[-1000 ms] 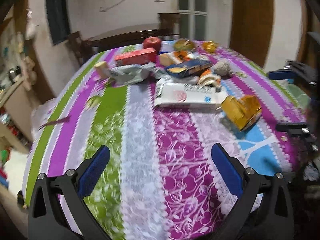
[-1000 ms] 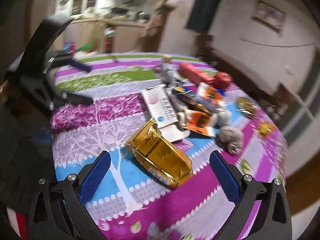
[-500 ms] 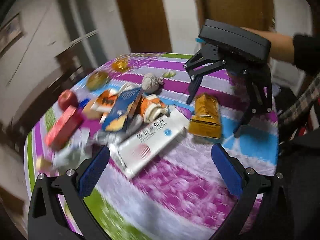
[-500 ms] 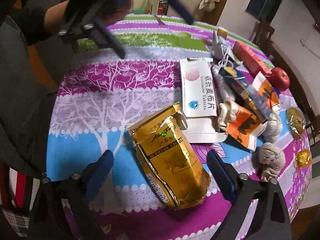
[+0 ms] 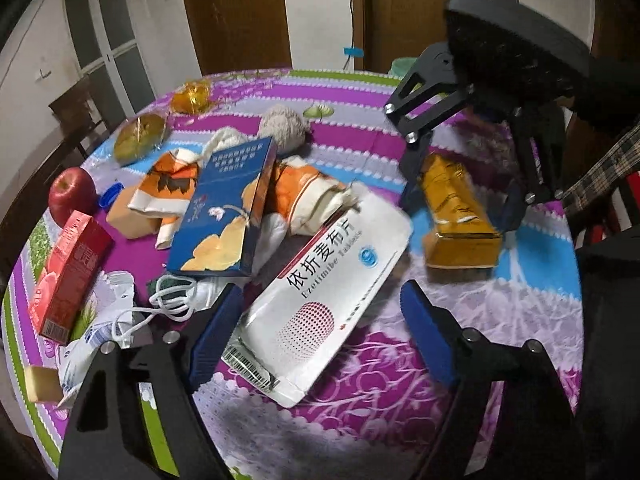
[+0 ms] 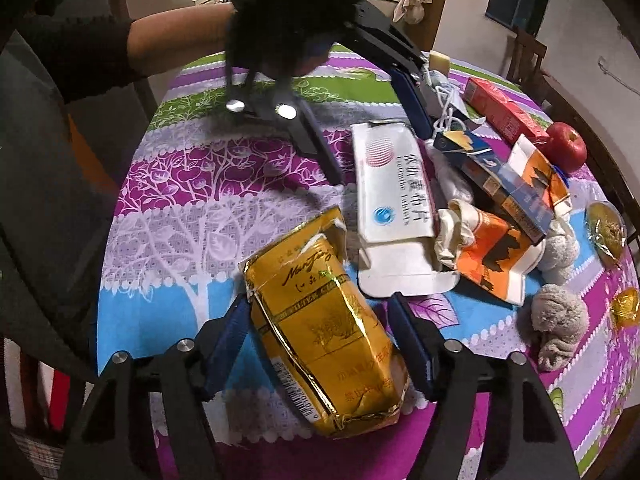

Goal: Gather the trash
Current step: 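Grasp the gold wrapper with the right tool while the left tool grasps the white medicine box, then carry the gold wrapper and white box over the green bin and release both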

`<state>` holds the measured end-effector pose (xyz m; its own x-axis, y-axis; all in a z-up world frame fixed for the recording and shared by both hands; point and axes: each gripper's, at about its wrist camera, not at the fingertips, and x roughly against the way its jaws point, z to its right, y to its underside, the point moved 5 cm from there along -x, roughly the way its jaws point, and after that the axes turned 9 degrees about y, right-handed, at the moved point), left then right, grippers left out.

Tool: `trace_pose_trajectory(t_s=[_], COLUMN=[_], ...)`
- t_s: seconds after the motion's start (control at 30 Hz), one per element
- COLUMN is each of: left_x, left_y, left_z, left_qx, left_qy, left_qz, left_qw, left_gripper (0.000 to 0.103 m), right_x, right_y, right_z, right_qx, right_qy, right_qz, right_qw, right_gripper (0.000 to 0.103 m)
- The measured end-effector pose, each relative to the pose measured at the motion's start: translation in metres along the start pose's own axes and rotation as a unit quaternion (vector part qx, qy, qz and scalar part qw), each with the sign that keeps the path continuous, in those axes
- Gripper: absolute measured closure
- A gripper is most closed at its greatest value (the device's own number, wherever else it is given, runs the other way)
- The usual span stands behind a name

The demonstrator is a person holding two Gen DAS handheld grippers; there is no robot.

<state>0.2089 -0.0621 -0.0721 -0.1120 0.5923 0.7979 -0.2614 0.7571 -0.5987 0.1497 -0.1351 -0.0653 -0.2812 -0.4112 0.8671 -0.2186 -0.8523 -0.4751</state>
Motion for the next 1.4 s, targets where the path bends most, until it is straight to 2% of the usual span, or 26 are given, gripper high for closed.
trace_pose_trajectory(t_s=[0.17,0.27,0.33,0.4,0.57,0.67,0.8,0.9,0.97,1.0,1.07,1.13,1.23,1.33,1.4], left_x=[-0.015,-0.010,-0.006,-0.001,0.025,0.033,0.054,0.062,0.066,0.067,0.068,0.069,0.065,0.053,0.044], left_y=[0.006,0.008,0.011,0.014,0.021,0.021,0.025,0.023,0.018,0.016,0.009,0.000,-0.019,-0.046,-0.061], left_z=[-0.003,0.001,0.008,0.016,0.043,0.058,0.081,0.092,0.094,0.095,0.099,0.101,0.101,0.102,0.101], left_qx=[0.006,0.012,0.011,0.017,0.060,0.084,0.116,0.147,0.171,0.180,0.191,0.210,0.236,0.246,0.241], left_qy=[0.006,-0.011,-0.024,-0.034,-0.054,-0.074,-0.090,-0.115,-0.140,-0.149,-0.193,-0.236,-0.279,-0.290,-0.305], left_qz=[-0.023,-0.019,-0.019,-0.014,0.022,0.040,0.078,0.104,0.116,0.120,0.124,0.127,0.129,0.135,0.134], left_qw=[0.9997,0.9997,0.9995,0.9992,0.9965,0.9930,0.9861,0.9770,0.9683,0.9649,0.9544,0.9403,0.9218,0.9151,0.9114], left_gripper=[0.025,0.037,0.046,0.049,0.052,0.053,0.054,0.054,0.054,0.054,0.054,0.054,0.054,0.054,0.054], right_x=[-0.004,-0.002,0.002,0.008,0.025,0.038,0.056,0.070,0.080,0.087,0.096,0.105,0.116,0.125,0.135], right_y=[-0.002,0.000,0.005,0.012,0.028,0.036,0.047,0.053,0.056,0.058,0.062,0.064,0.071,0.080,0.090], right_z=[-0.001,-0.005,-0.008,-0.013,-0.024,-0.030,-0.032,-0.031,-0.029,-0.027,-0.024,-0.018,-0.010,-0.001,0.002], right_qx=[-0.015,-0.022,-0.036,-0.058,-0.120,-0.174,-0.264,-0.315,-0.340,-0.360,-0.384,-0.410,-0.441,-0.466,-0.472], right_qy=[-0.018,-0.011,-0.006,-0.001,0.020,0.043,0.068,0.103,0.129,0.147,0.166,0.191,0.213,0.226,0.250], right_qz=[0.000,0.006,0.011,0.019,0.042,0.066,0.100,0.116,0.130,0.139,0.153,0.165,0.176,0.176,0.170], right_qw=[1.000,1.000,0.999,0.998,0.992,0.982,0.957,0.936,0.922,0.911,0.895,0.877,0.854,0.837,0.828], right_gripper=[0.047,0.051,0.051,0.051,0.052,0.052,0.052,0.052,0.052,0.052,0.052,0.052,0.052,0.052,0.052])
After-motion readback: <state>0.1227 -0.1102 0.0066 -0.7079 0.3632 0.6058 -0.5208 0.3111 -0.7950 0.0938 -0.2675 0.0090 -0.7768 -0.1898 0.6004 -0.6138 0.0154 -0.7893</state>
